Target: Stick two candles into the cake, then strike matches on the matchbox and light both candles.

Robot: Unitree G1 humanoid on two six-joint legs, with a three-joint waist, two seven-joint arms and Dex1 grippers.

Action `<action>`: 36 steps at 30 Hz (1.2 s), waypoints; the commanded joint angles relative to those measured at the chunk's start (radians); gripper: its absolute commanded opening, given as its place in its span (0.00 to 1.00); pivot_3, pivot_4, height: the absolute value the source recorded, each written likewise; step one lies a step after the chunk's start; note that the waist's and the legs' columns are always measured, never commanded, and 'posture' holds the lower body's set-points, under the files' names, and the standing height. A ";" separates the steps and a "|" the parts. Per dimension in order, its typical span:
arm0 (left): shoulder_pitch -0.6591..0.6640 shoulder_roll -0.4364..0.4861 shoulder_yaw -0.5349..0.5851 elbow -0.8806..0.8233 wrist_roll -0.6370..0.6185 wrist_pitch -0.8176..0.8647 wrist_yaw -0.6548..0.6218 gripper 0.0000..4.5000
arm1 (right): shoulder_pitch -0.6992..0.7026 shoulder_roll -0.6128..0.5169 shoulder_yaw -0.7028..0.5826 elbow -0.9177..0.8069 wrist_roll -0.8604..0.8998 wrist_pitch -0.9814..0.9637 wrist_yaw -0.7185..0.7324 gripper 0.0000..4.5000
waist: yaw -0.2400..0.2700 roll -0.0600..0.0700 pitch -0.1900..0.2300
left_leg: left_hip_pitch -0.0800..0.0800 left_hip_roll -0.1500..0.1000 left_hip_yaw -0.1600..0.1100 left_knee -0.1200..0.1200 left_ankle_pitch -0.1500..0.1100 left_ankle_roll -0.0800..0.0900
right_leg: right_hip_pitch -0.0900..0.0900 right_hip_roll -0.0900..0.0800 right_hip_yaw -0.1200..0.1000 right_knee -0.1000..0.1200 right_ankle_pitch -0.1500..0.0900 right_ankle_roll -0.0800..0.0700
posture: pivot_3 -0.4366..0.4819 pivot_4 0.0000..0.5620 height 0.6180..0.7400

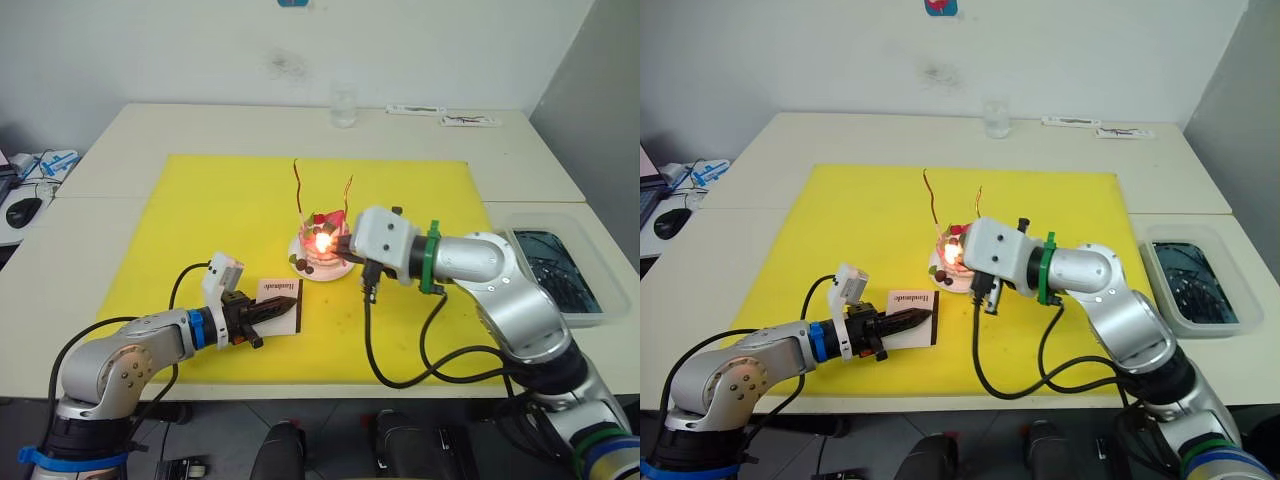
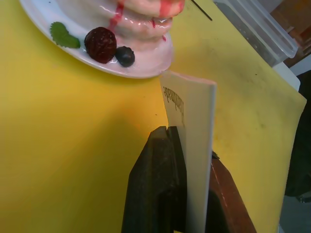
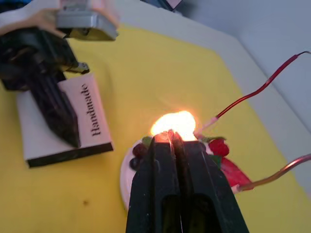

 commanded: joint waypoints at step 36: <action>0.001 -0.037 -0.021 -0.015 0.024 -0.016 -0.014 0.00 | -0.240 0.206 -0.008 0.379 -0.201 -0.248 -0.243 0.01 | 0.006 0.000 0.000 | 0.000 0.000 0.000 -0.001 0.000 0.000 | 0.000 0.000 0.000 0.000 0.000 0.000 | 0.48 0.27 1.00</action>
